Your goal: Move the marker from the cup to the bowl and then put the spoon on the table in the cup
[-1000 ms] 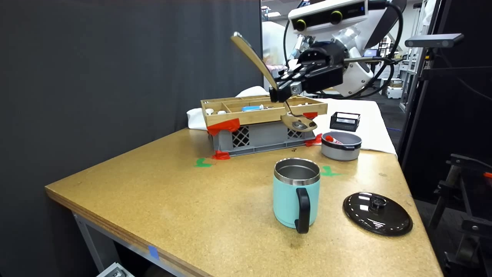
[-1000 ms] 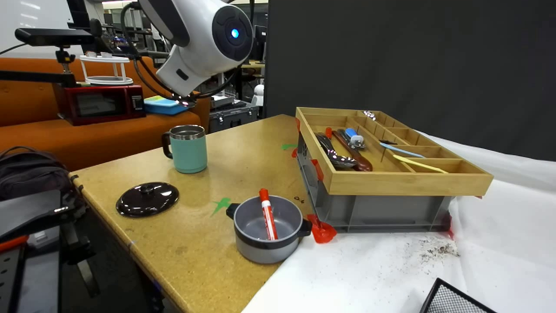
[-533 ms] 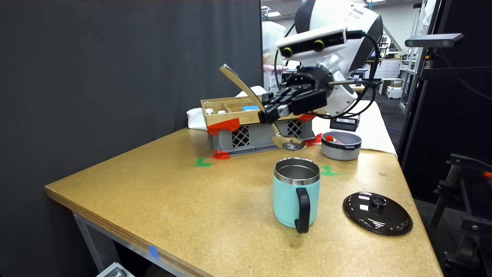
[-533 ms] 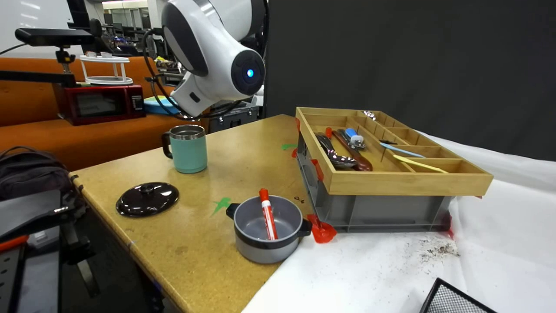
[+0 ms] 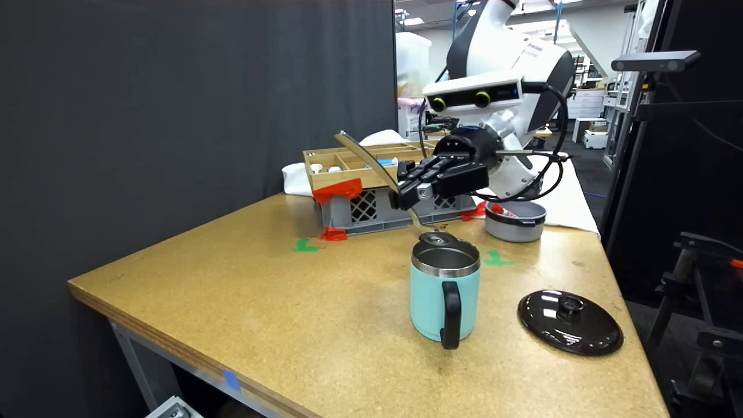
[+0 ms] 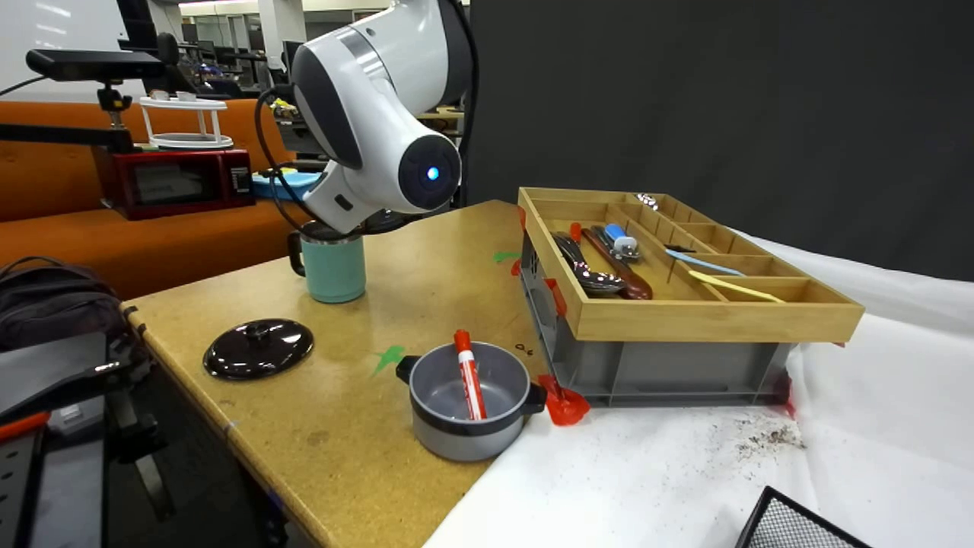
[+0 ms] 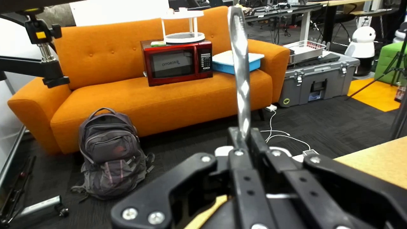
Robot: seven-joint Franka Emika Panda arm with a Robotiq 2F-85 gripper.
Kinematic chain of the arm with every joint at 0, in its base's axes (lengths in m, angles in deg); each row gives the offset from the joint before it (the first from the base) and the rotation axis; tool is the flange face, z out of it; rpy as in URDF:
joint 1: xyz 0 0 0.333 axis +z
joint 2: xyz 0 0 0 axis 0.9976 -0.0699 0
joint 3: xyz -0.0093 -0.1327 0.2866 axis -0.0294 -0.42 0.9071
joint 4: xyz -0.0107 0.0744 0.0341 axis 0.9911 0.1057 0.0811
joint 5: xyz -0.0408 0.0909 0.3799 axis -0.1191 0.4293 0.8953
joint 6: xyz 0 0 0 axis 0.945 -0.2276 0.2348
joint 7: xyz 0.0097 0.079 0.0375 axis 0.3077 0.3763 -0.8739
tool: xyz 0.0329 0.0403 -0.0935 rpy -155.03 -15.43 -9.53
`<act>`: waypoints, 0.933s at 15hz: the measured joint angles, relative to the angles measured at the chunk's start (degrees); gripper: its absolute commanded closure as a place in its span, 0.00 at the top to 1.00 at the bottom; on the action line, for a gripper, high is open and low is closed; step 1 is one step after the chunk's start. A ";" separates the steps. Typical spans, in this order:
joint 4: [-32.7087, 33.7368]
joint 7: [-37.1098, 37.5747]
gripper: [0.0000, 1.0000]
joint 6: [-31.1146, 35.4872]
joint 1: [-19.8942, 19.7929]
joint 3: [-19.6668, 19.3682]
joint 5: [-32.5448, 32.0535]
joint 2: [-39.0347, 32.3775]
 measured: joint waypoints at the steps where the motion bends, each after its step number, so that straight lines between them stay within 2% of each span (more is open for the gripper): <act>1: -0.40 -0.91 0.02 0.00 -0.05 -0.22 0.54 -0.02; 4: -1.75 -3.35 0.02 0.02 -0.36 -1.41 1.11 -0.40; 5: -2.16 -4.04 0.07 0.02 -0.54 -1.72 1.15 -0.70; 6: -2.45 -4.74 0.34 0.02 -0.73 -1.96 1.18 -1.12; 7: -2.66 -5.36 0.35 0.02 -0.84 -2.17 1.18 -1.57; 8: -2.82 -5.84 0.40 0.03 -0.87 -2.35 1.18 -1.96; 14: -3.04 -7.24 0.83 0.03 -0.75 -2.48 1.18 -2.12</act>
